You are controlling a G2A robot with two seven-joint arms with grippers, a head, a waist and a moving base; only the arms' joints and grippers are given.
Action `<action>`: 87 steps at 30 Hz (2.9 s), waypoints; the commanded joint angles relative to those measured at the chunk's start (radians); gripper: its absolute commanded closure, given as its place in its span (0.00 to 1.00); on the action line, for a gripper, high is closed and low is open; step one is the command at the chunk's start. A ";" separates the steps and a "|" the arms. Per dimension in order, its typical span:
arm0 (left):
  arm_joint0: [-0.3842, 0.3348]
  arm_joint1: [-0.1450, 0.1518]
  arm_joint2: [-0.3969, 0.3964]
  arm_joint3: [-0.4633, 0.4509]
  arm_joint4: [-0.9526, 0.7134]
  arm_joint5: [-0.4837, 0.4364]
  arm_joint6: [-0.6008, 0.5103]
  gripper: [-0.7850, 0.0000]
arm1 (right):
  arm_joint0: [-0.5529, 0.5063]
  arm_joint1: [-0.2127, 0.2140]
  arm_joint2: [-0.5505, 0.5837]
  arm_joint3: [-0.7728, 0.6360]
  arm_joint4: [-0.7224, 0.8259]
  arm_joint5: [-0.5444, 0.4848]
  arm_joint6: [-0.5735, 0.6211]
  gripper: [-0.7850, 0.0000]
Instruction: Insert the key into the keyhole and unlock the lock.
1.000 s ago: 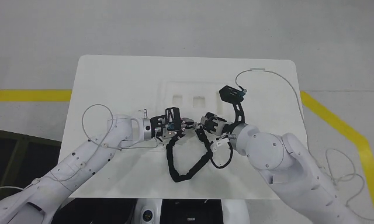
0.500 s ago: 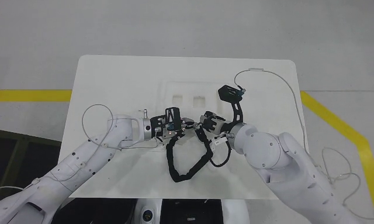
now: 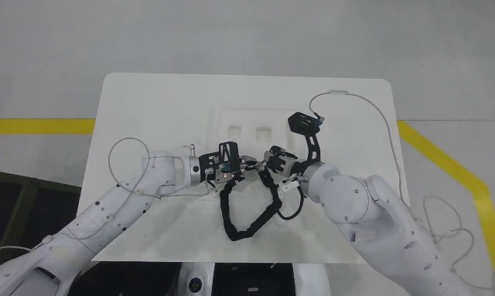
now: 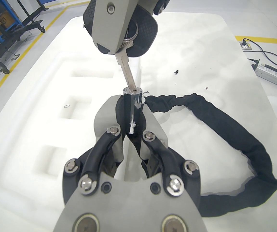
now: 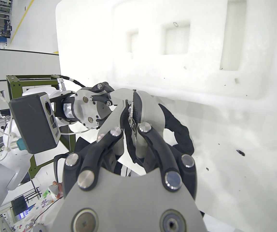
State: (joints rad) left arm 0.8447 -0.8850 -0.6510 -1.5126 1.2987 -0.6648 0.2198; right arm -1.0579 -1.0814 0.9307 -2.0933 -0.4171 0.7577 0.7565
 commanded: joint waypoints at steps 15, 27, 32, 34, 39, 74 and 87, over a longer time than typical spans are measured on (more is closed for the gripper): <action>0.036 -0.001 -0.036 -0.009 -0.044 -0.010 0.010 1.00 | -0.003 -0.010 -0.031 -0.014 -0.061 -0.009 0.003 1.00; 0.057 -0.015 -0.072 0.010 -0.067 -0.032 0.005 1.00 | 0.003 -0.021 -0.052 -0.011 -0.092 -0.005 0.012 1.00; 0.064 -0.020 -0.083 0.010 -0.064 -0.043 -0.001 1.00 | 0.008 -0.026 -0.060 -0.004 -0.106 -0.005 0.018 1.00; 0.066 -0.022 -0.088 0.010 -0.062 -0.046 -0.005 1.00 | 0.010 -0.028 -0.064 -0.001 -0.111 -0.005 0.021 1.00; 0.074 -0.027 -0.101 0.008 -0.059 -0.056 -0.011 1.00 | 0.019 -0.033 -0.078 0.007 -0.134 -0.005 0.035 1.00; 0.106 -0.064 -0.158 0.050 -0.057 -0.112 -0.023 1.00 | -0.056 -0.042 0.066 -0.015 -0.028 -0.143 -0.008 0.72; 0.108 -0.078 -0.169 0.057 -0.051 -0.130 -0.034 1.00 | -0.059 -0.044 0.083 0.004 -0.041 -0.140 0.016 1.00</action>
State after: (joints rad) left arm 0.9521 -0.9623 -0.8193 -1.4555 1.2478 -0.7937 0.1857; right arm -1.1180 -1.1247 1.0172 -2.0906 -0.4560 0.6186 0.7689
